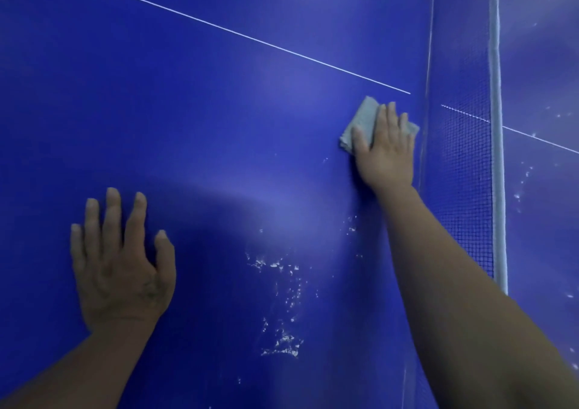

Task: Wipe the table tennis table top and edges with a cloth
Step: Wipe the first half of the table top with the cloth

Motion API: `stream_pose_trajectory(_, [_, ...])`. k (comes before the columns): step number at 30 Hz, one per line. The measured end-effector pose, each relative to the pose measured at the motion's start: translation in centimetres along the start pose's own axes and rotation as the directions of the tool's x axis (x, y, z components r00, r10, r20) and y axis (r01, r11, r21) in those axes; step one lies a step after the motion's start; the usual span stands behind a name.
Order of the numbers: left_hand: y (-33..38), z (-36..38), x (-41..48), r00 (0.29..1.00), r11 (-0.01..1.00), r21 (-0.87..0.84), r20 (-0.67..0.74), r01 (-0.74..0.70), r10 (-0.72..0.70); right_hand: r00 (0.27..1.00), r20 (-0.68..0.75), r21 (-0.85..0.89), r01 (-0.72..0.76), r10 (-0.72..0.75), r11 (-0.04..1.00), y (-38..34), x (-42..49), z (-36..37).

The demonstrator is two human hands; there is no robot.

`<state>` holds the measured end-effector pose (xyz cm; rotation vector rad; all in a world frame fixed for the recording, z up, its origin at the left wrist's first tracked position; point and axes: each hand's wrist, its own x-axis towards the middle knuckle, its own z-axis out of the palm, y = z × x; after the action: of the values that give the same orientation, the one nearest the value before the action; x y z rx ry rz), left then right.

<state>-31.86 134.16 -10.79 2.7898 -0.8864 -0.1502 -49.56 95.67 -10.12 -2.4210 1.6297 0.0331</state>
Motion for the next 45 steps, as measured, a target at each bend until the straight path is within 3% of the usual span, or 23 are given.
stream_pose_trajectory(6, [0.5,-0.1,0.1,0.999,0.999,-0.007,0.024,0.034,-0.034,0.981,-0.13,-0.005,-0.146,0.144,0.989,1.3,-9.1,1.9])
stream_pose_trajectory(13, [0.7,-0.6,0.3,0.998,0.999,0.015,0.035,0.052,-0.052,0.993,-0.025,-0.015,0.117,-0.117,0.993,-2.5,-22.2,4.8])
stream_pose_trajectory(16, [0.7,-0.5,0.3,0.998,0.998,0.022,0.031,0.057,-0.058,0.999,-0.032,0.021,0.039,-0.039,0.999,-2.3,-19.6,4.2])
stream_pose_trajectory(23, [0.4,-0.3,0.3,0.999,0.999,0.025,0.027,0.044,-0.044,0.972,-0.068,0.089,-0.22,0.227,0.971,-6.5,-4.4,2.9])
stream_pose_trajectory(25, [0.3,-0.3,0.2,0.999,0.999,0.026,0.03,0.04,-0.041,0.982,-0.06,0.068,-0.177,0.181,0.982,-8.3,-2.8,3.0])
stream_pose_trajectory(28, [0.3,-0.3,0.2,0.998,0.999,0.006,0.035,0.043,-0.043,0.996,-0.075,-0.008,0.048,-0.049,0.999,-10.3,-6.2,3.8])
stream_pose_trajectory(31, [0.3,-0.3,0.2,0.998,0.999,0.004,0.04,0.04,-0.04,0.955,-0.066,-0.025,0.288,-0.289,0.957,-10.0,-14.4,5.2])
stream_pose_trajectory(35, [0.2,-0.2,0.3,0.998,0.999,-0.005,0.035,0.043,-0.043,0.881,0.053,-0.003,0.47,-0.47,0.882,-8.1,-24.4,6.6])
stream_pose_trajectory(38, [0.2,-0.3,0.3,0.999,0.999,-0.007,0.032,0.038,-0.038,0.852,0.073,0.005,0.52,-0.519,0.854,-7.9,-23.2,6.0])
stream_pose_trajectory(41, [0.2,-0.3,0.2,0.999,0.999,-0.01,0.031,0.038,-0.038,0.846,0.034,-0.005,0.532,-0.532,0.847,-8.6,-16.3,4.9])
stream_pose_trajectory(45, [0.2,-0.3,0.1,0.999,0.999,0.001,0.033,0.034,-0.034,0.928,-0.015,-0.075,0.37,-0.372,0.926,-7.1,-5.0,3.1])
